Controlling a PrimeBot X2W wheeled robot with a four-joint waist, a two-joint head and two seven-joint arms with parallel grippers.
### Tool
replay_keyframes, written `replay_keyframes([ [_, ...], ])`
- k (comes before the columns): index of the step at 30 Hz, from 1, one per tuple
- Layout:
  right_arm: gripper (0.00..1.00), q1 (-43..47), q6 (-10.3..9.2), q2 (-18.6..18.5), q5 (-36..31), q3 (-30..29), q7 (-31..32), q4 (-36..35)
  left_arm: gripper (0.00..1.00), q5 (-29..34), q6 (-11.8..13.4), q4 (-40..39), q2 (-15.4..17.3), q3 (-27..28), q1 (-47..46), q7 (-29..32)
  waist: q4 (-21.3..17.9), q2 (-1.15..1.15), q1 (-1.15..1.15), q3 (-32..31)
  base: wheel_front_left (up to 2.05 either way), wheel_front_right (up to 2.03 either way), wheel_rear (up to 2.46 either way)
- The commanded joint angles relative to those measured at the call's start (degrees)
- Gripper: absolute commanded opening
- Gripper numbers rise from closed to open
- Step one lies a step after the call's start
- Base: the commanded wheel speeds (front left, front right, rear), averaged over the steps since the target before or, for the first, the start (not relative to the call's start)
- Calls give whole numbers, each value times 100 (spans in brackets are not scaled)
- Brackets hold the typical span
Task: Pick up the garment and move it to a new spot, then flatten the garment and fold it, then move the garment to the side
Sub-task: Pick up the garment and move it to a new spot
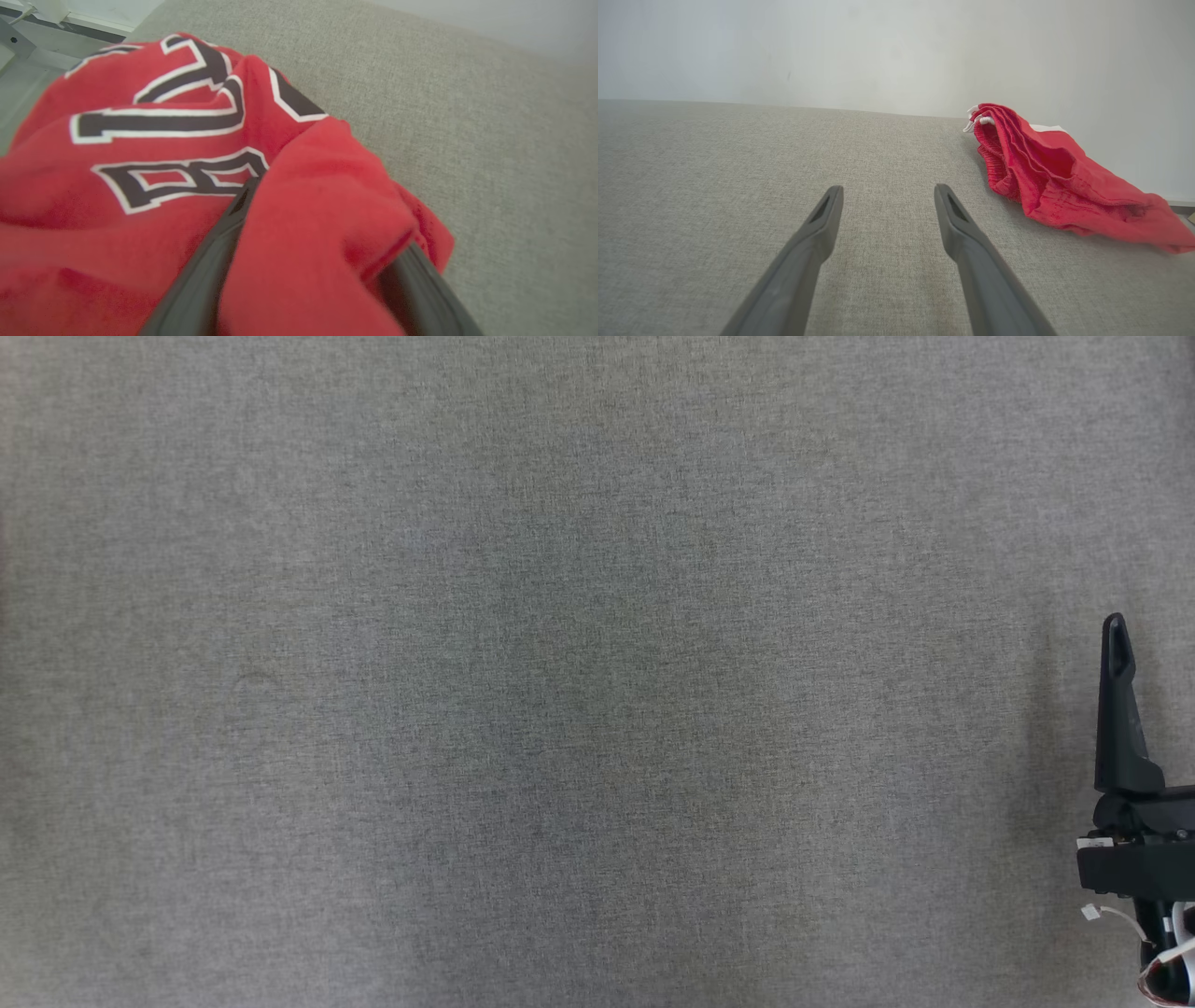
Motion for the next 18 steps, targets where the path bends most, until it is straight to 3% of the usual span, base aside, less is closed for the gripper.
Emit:
replay_keyframes([
  [1,100,-63,-15,-23,-27,33,1,-25,100,-50,-14,217,-48,-70,70,146,8,-1,-1,-22,0,0,0],
  [2,100,-72,-14,-11,-37,58,6,-20,48,-57,-12,309,-48,-90,104,189,2,-1,-1,-44,0,0,0],
  [3,100,-77,-14,1,-43,72,14,-20,20,-44,-16,373,-37,-120,133,186,-4,-1,-1,-63,0,0,0],
  [4,100,-79,-15,13,-45,86,6,-12,0,-17,-19,387,-19,-144,164,70,-12,-1,-1,-99,0,0,0],
  [13,100,-64,-15,138,70,271,-121,330,0,185,-59,-5,166,-443,-71,-1301,34,-1,-1,-730,0,0,0],
  [18,100,-46,-14,246,122,403,-190,587,0,217,-56,-396,126,-715,-320,-1732,61,-1,-1,-1155,0,0,0],
])
